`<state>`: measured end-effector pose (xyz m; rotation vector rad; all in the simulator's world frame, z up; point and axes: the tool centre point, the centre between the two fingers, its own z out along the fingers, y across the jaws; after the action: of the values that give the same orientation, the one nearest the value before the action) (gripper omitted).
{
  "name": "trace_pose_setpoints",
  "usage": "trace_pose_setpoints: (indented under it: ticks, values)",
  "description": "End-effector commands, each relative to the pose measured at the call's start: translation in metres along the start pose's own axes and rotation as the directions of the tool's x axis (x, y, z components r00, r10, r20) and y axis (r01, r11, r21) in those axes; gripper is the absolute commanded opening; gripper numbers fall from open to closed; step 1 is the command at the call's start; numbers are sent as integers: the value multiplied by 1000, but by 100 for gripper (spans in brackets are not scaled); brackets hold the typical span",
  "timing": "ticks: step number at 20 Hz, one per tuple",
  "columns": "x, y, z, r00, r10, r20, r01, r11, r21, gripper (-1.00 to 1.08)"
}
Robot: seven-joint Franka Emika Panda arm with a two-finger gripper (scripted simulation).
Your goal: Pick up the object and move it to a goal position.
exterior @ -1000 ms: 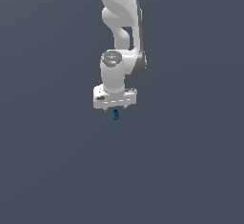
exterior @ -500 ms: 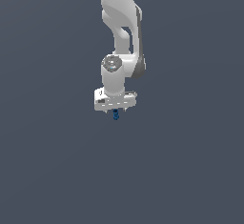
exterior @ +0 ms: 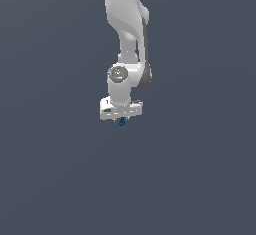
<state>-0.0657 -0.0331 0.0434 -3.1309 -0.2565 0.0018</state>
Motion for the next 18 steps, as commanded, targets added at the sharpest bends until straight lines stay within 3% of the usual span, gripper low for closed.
trace_pose_setpoints:
  ticks: [1, 18]
  values:
    - [0, 0, 1, 1000, 0, -1, 0, 1000, 0, -100]
    - [10, -8, -16, 1000, 0, -2, 0, 1000, -1, -100]
